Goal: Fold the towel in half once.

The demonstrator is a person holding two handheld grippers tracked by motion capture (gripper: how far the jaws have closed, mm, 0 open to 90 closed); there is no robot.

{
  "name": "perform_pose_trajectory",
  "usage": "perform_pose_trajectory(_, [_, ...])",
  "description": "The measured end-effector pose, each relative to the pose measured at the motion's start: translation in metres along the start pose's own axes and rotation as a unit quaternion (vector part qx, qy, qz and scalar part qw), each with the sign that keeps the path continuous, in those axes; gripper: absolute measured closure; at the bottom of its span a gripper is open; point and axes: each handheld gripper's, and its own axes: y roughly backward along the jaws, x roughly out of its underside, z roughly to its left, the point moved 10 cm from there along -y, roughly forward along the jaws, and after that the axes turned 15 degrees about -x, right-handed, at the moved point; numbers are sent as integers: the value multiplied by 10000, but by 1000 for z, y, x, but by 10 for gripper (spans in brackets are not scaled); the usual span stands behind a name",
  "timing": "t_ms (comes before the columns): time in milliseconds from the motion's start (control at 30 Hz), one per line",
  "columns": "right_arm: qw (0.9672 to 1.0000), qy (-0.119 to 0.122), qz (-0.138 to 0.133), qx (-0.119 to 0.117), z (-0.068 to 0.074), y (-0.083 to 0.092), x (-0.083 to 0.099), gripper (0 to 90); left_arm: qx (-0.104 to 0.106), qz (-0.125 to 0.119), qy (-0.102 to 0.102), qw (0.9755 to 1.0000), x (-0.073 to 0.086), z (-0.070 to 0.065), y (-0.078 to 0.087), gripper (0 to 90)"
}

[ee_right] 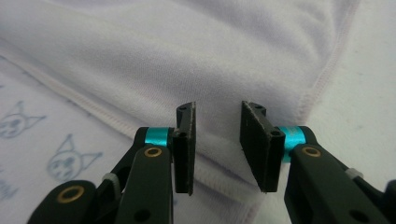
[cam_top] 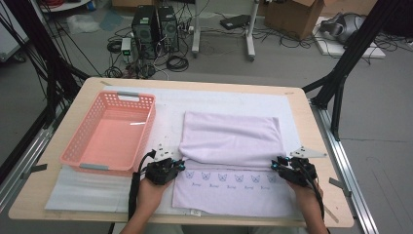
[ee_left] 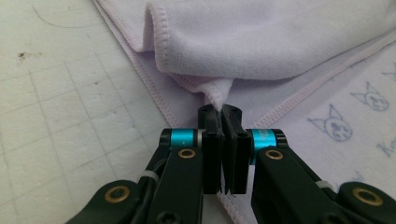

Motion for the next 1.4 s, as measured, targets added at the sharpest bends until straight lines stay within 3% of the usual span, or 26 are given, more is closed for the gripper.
perform_pose_trajectory(100, [9998,30,-177,-3,4,13,3,686,32,-21,3,10000,0,-1,1,867])
perform_pose_trajectory(267, [9999,-18,-161,33,9,26,17,744,96,-58,89,9999,0,-2,2,867])
perform_pose_trajectory(367, [9999,15,-42,-108,14,22,23,739,106,-61,83,9999,0,-2,2,867])
perform_pose_trajectory(500, [10000,-22,-42,49,9,11,19,671,115,-64,91,9999,0,-1,3,867])
perform_pose_trajectory(600, [9990,230,291,257,5,3,21,758,155,-71,138,9998,0,-2,4,869])
perform_pose_trajectory(667, [9986,345,294,255,6,3,20,882,194,-80,154,9997,0,-2,6,870])
perform_pose_trajectory(700, [9980,444,315,313,6,4,20,884,204,-97,174,9996,0,-2,7,870])
perform_pose_trajectory(767, [9986,396,258,231,9,7,21,900,239,-125,174,9995,0,-1,11,870])
perform_pose_trajectory(900, [9995,325,9,19,14,16,19,894,374,-233,271,9987,0,-3,21,870])
perform_pose_trajectory(1000, [9995,290,-140,-55,20,19,14,780,457,-288,271,9982,1,-6,28,870])
perform_pose_trajectory(1067, [9996,291,-51,-33,20,13,13,693,525,-295,311,9977,2,-8,32,870])
perform_pose_trajectory(1133, [9995,289,89,75,18,5,13,676,553,-326,339,9974,2,-8,36,870])
perform_pose_trajectory(1233, [9984,370,298,290,11,-5,16,753,602,-333,399,9968,5,-8,40,870])
perform_pose_trajectory(1300, [9973,504,390,365,10,-4,16,881,621,-340,418,9966,6,-8,41,870])
perform_pose_trajectory(1400, [9971,585,353,337,13,-1,17,888,643,-353,448,9963,8,-9,43,869])
